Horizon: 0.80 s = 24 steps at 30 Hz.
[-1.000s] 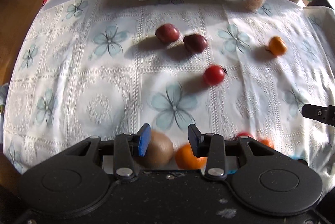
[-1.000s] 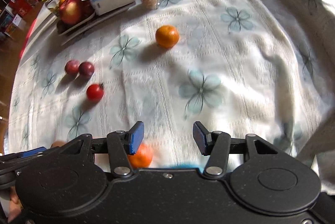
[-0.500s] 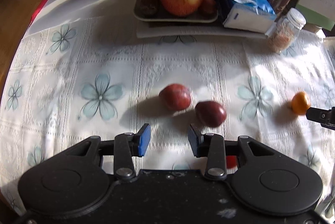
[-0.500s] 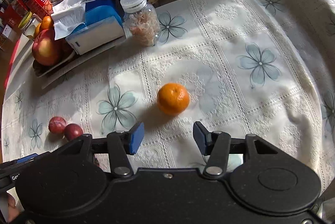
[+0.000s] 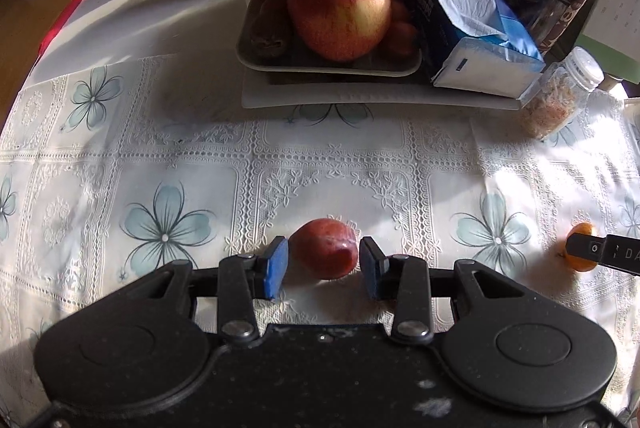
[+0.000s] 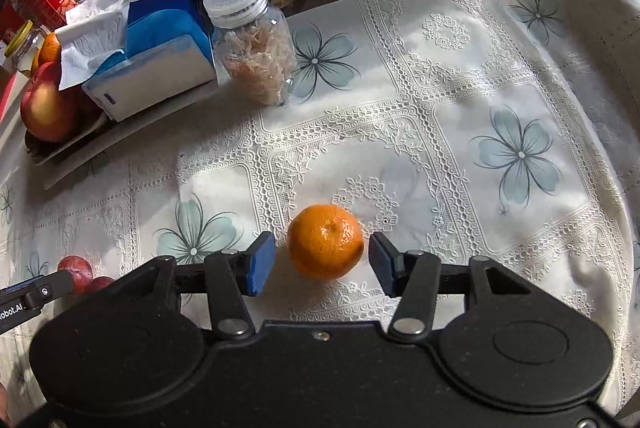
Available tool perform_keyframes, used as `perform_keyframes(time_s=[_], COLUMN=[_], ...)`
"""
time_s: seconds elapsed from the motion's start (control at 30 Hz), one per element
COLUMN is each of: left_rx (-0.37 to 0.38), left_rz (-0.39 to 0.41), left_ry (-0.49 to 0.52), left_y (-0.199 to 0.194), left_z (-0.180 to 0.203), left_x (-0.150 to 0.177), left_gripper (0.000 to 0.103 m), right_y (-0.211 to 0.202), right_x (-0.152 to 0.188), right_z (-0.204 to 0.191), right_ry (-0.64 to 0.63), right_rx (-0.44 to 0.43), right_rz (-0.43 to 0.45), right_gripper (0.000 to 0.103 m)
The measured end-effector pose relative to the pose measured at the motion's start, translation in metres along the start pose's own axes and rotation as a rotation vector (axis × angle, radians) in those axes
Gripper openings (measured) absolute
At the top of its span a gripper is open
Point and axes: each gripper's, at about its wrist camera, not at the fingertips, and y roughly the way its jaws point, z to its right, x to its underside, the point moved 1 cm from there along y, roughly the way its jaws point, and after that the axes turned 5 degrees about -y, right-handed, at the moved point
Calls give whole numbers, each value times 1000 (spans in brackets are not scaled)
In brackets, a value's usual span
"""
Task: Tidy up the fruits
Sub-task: 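Grasp a red plum with the left tool while the right tool grasps a mandarin orange, then carry the plum in the left tool and mandarin in the right tool to the tray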
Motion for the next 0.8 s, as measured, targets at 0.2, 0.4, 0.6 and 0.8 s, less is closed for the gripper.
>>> perform_keyframes(time_s=[0.2, 0.4, 0.6, 0.8], left_rx=[-5, -35, -67, -75], left_rz=[6, 14, 30, 43], left_ry=[1, 15, 64, 58], left_y=[9, 16, 18, 11], left_z=[1, 5, 13, 12], left_x=[-4, -6, -1, 7], left_gripper=[42, 41, 42, 40], right_y=[11, 11, 9, 5], right_x=[1, 2, 4, 8], right_z=[-1, -2, -4, 0], right_ry=[2, -13, -20, -3], right_rx=[9, 23, 25, 32], right_rz=[-20, -12, -5, 2], right_gripper=[59, 59, 52, 51])
